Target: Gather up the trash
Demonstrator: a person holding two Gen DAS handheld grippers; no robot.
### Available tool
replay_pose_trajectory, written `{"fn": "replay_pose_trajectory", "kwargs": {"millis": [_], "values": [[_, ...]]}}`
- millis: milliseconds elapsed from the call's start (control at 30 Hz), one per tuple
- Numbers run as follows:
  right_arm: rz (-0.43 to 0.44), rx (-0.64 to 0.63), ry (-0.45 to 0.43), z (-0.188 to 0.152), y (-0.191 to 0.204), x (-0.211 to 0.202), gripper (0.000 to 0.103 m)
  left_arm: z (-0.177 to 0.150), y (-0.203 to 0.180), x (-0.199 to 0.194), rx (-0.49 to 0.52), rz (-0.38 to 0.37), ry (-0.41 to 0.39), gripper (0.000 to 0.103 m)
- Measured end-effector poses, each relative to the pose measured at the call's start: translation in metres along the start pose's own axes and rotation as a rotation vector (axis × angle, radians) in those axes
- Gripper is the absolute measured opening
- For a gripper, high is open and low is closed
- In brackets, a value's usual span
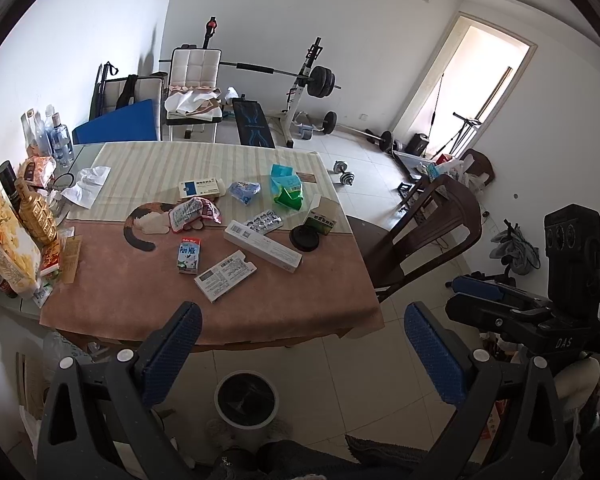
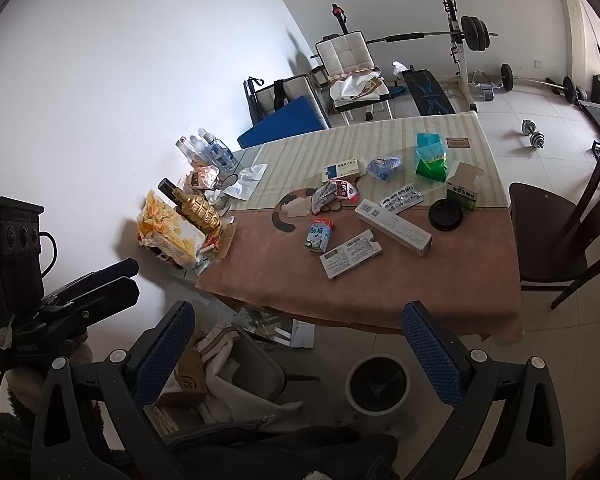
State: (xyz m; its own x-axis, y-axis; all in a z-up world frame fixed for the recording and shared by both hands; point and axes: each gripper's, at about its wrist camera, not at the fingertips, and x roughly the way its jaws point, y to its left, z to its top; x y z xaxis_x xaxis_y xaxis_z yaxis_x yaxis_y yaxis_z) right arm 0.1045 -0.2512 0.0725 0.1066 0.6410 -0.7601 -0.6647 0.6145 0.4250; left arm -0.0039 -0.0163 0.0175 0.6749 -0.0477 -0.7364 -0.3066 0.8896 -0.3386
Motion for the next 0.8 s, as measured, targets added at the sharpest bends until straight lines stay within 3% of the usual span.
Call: {"fn": "replay_pose_trajectory", "kwargs": {"millis": [800], "values": [[0.005, -0.004, -0.005, -0.0035, 0.0026, -0.0025, 0.103, -0.0038, -0.0045, -0.0009, 0.011, -0.015, 0.001, 0.103]]}}
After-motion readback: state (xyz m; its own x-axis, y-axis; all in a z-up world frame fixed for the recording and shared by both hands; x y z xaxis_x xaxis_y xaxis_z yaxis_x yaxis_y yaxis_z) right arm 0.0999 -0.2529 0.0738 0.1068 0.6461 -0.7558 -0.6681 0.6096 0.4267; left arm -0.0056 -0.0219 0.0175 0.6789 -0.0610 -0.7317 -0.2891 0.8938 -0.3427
